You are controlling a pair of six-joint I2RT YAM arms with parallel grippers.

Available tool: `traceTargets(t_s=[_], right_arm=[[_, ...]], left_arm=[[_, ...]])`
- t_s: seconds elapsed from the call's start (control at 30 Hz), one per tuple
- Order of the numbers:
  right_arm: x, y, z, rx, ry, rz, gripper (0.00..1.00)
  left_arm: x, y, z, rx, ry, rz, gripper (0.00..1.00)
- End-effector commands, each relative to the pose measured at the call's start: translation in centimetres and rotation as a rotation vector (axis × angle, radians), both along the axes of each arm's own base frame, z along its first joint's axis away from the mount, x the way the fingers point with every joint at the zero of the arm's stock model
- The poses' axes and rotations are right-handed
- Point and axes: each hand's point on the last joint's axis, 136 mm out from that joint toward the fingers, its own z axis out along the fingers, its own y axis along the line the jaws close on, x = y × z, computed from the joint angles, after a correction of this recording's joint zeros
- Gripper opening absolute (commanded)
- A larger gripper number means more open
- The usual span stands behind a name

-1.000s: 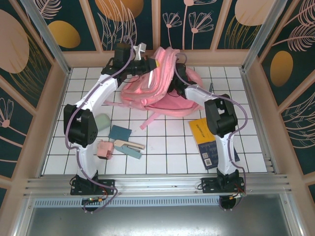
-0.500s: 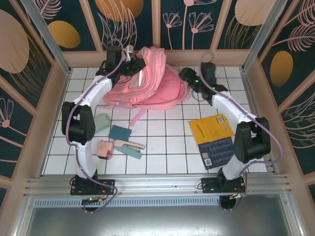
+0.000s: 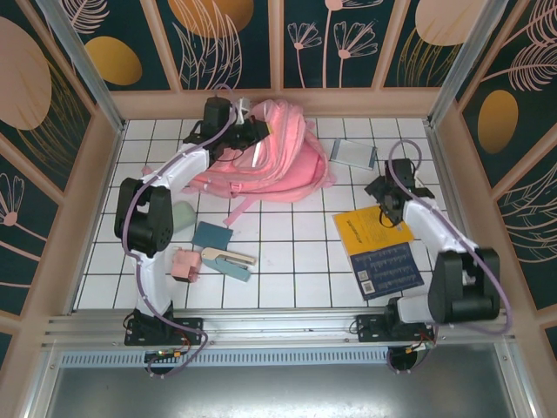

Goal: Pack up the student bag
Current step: Move the book to the center of the table.

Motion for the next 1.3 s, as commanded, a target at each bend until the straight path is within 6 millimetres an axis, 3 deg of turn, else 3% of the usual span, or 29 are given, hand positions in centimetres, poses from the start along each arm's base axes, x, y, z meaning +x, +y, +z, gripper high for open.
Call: traceTargets(t_s=[0.0, 0.13, 0.2, 0.33, 0.73, 1.0, 1.1, 1.27], right_arm=[[-5.3, -1.5, -1.6, 0.009, 0.112, -0.163, 0.87], [-9.1, -2.2, -3.5, 0.028, 0.183, -0.241, 0.84], [-9.4, -3.1, -4.2, 0.035, 0.175, -0.253, 0.84], [-7.9, -3.4, -5.3, 0.097, 0.135, -0.213, 0.85], [-1.1, 1.7, -7.4, 0.272, 0.039, 0.111, 0.84], [4.0, 5.4, -4.0, 0.267, -0.075, 0.355, 0.79], [4.7, 8.0, -3.0, 0.358, -0.090, 0.464, 0.75], [5.1, 10.0, -1.4, 0.479, -0.141, 0.505, 0.75]], left_arm=[[0.8, 0.2, 1.0, -0.008, -0.072, 0.004, 0.00], [0.7, 0.0, 0.7, -0.028, -0.058, -0.002, 0.00], [0.8, -0.1, 0.7, -0.033, -0.056, -0.006, 0.00], [0.7, -0.3, 0.4, -0.051, -0.040, -0.015, 0.00], [0.3, -0.4, 0.0, -0.060, -0.033, -0.025, 0.00], [0.1, -0.6, -1.3, -0.061, -0.005, -0.035, 0.00], [-0.4, -0.8, -1.9, -0.067, 0.010, -0.042, 0.00], [-1.1, -1.4, -2.7, -0.073, 0.029, -0.056, 0.00]])
